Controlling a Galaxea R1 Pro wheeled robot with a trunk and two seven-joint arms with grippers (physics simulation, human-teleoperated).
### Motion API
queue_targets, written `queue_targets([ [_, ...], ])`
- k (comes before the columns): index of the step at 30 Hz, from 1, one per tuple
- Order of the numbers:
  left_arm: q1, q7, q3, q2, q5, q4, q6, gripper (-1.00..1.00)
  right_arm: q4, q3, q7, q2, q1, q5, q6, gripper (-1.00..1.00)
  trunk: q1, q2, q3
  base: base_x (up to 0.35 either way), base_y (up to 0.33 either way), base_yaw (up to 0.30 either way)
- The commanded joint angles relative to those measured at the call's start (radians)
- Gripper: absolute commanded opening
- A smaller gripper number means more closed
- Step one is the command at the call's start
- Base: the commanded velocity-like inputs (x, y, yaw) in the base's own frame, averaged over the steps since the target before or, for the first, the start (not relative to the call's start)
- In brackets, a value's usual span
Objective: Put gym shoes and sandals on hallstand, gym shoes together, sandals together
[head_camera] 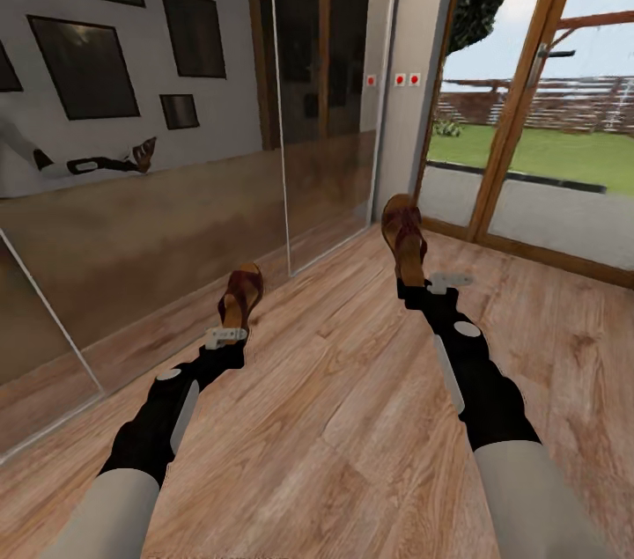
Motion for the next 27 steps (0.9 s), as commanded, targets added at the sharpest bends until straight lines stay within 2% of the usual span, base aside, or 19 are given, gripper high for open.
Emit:
queue_targets([
  [1,-0.001,-0.011,0.006,-0.002,-0.005,-0.001,0.006,-1.00,-0.002,-0.001,-0.001,0.000,0.000,0.000,0.006,-1.00,0.000,0.000,-0.001,0.000,0.000,0.300],
  [8,-0.001,-0.012,0.009,-0.001,0.000,-0.001,-0.004,-1.00,-0.002,-0.001,-0.002,0.000,0.000,0.000,0.006,-1.00,0.000,0.000,-0.001,0.000,0.000,0.300],
  [10,0.003,-0.012,0.011,0.000,0.053,-0.001,-0.075,-1.00,-0.002,-0.002,-0.002,0.000,0.000,-0.001,0.006,-1.00,0.000,0.000,-0.001,0.000,0.000,0.300],
  [11,0.007,-0.012,0.011,0.001,0.063,-0.001,-0.096,-1.00,-0.002,-0.002,-0.002,0.000,0.000,-0.001,0.006,-1.00,0.000,0.000,-0.001,0.000,0.000,0.300],
  [13,0.040,-0.012,0.012,0.001,0.101,-0.001,-0.208,-1.00,-0.002,-0.002,-0.002,0.000,0.000,-0.001,0.006,-1.00,0.000,0.000,-0.001,0.000,0.000,0.300],
  [15,0.085,-0.011,0.012,0.002,0.121,-0.001,-0.338,-1.00,-0.002,-0.002,-0.002,0.000,0.000,-0.001,0.006,-1.00,0.000,0.000,-0.001,0.000,0.000,0.300],
  [19,0.123,-0.011,0.012,0.002,0.134,-0.001,-0.450,-1.00,-0.002,-0.002,-0.002,0.000,0.000,0.000,0.006,-1.00,0.000,0.000,-0.001,0.000,0.000,0.292],
  [27,0.131,-0.010,0.011,0.003,0.136,-0.002,-0.471,-1.00,-0.002,-0.003,-0.001,0.000,0.000,-0.001,0.006,-1.00,0.000,0.000,-0.001,0.000,0.000,0.100],
])
